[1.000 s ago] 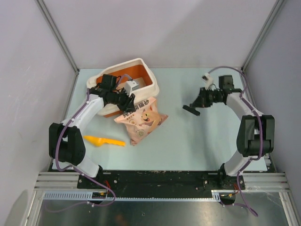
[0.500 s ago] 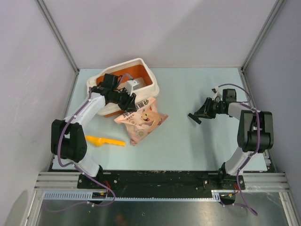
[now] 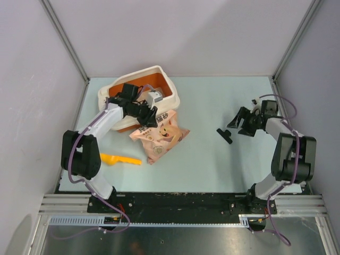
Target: Fill the litter box with clean litter
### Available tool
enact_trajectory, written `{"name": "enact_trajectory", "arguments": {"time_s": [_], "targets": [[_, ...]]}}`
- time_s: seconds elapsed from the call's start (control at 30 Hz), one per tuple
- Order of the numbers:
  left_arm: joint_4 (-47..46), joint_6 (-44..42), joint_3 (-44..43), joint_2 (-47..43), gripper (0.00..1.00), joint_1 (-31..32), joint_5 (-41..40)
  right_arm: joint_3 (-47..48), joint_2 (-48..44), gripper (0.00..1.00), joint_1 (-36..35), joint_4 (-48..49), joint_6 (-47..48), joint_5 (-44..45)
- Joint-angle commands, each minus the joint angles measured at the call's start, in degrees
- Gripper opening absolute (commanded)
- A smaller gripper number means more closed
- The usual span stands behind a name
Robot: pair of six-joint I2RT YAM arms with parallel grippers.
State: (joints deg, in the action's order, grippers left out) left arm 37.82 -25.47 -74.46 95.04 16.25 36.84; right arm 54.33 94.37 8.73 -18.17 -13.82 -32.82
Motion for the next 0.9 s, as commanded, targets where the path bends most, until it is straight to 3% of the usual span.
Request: {"name": "enact_trajectory", "arguments": {"time_s": [0.0,0.03,0.13,0.27,0.4,0.57,0.73,0.8,0.87], "targets": [[0.23,-0.89,-3.15,2.33,0.31,1.33,0.16,0.43,-8.48,0.81,3.3,-1.51,2.31,6.36],[0.41,-0.98,-3.59,3.12,0.27,1.59,0.42,0.43,-9.11,0.81,4.27,-1.77,2.66,6.54],[1.64,-2.29,-6.05,3.83,0.0,2.56,2.7,0.43,-10.95,0.81,5.77,-1.95,2.66,6.19],[4.88,-9.48,-9.12,1.47,0.0,3.52,1.75,0.43,-12.63,0.81,7.0,-2.13,2.84,4.87],[8.49,-24.92,-11.23,-1.95,0.0,4.49,-0.19,0.34,-13.86,0.81,6.74,-1.43,3.54,4.52],[11.12,-36.12,-11.68,-4.95,0.0,7.47,-2.74,0.25,-13.77,0.81,6.82,-0.11,3.19,4.25],[12.01,-39.47,-10.27,-7.24,0.0,10.99,-5.98,0.25,-13.42,0.81,6.56,0.94,1.96,2.94],[11.92,-41.05,-8.96,-8.12,0.0,13.19,-8.62,0.34,-13.07,0.81,6.04,2.61,1.52,-1.18],[11.92,-40.02,-8.25,-9.17,0.0,14.25,-8.19,1.65,-12.37,0.81,2.71,4.19,2.3,-12.14]]}}
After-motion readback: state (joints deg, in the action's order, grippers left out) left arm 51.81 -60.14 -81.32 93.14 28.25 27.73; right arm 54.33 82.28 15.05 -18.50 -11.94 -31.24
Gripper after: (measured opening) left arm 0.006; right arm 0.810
